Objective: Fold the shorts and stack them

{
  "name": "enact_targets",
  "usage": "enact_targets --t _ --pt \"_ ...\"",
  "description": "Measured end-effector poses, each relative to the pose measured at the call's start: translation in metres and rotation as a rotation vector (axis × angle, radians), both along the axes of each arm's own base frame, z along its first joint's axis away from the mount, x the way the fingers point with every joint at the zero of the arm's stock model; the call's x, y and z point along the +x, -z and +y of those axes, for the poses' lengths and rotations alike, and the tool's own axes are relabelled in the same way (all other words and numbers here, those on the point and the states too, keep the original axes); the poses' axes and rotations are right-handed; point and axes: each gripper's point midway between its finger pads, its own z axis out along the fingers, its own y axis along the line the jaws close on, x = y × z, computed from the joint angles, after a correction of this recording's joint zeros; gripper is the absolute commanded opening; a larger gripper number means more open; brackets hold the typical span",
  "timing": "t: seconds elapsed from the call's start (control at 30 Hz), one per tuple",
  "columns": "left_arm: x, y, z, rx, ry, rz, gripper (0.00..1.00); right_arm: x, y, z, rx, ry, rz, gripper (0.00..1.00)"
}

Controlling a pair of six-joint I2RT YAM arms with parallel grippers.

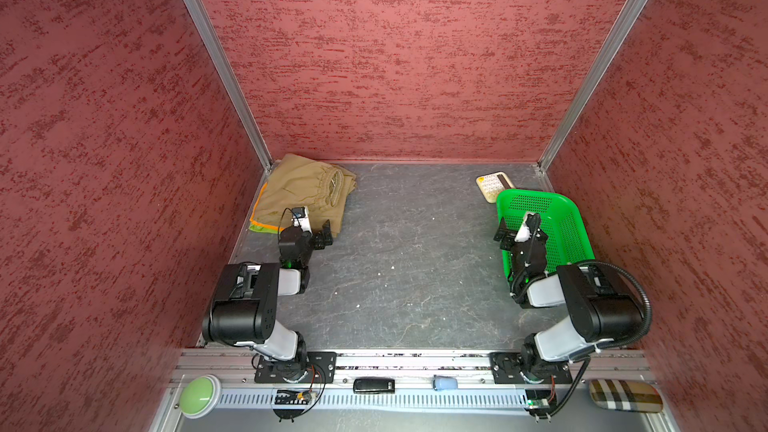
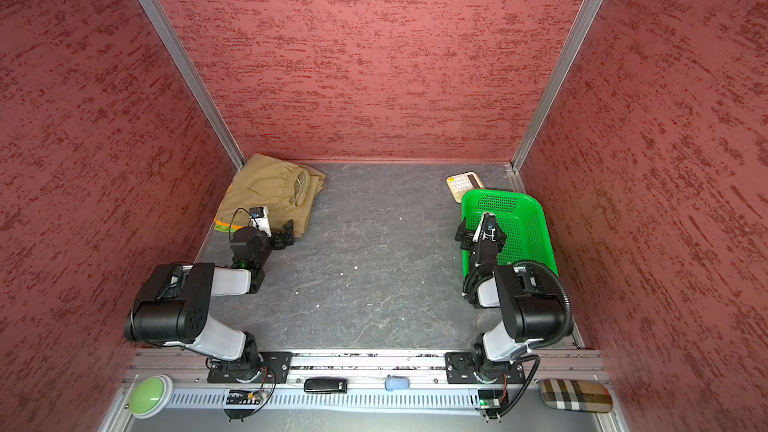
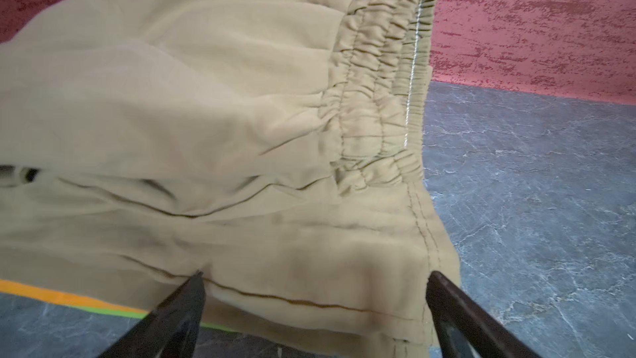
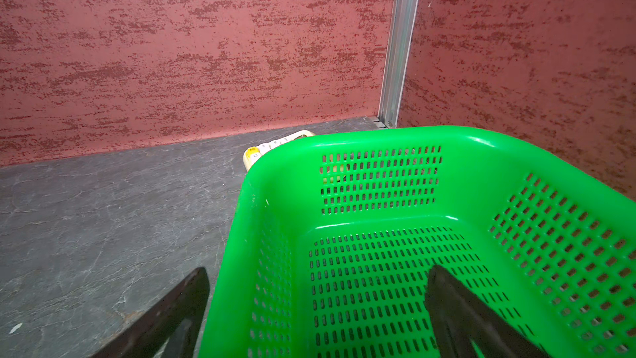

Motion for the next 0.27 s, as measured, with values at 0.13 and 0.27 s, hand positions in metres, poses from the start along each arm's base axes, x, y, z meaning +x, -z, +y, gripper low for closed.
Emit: enact_targets --t 0.13,0.27 --pt "0.0015 -0.0038 -0.0011 0.01 0.004 -0.016 0.99 0.0001 0.0002 -0.0001 0.001 0.0 0.001 0.99" --pt "0.0021 -0.0057 -0.0014 0.013 0.006 -0.024 0.99 0.0001 0.0004 -0.0006 0.001 0.002 0.002 0.99"
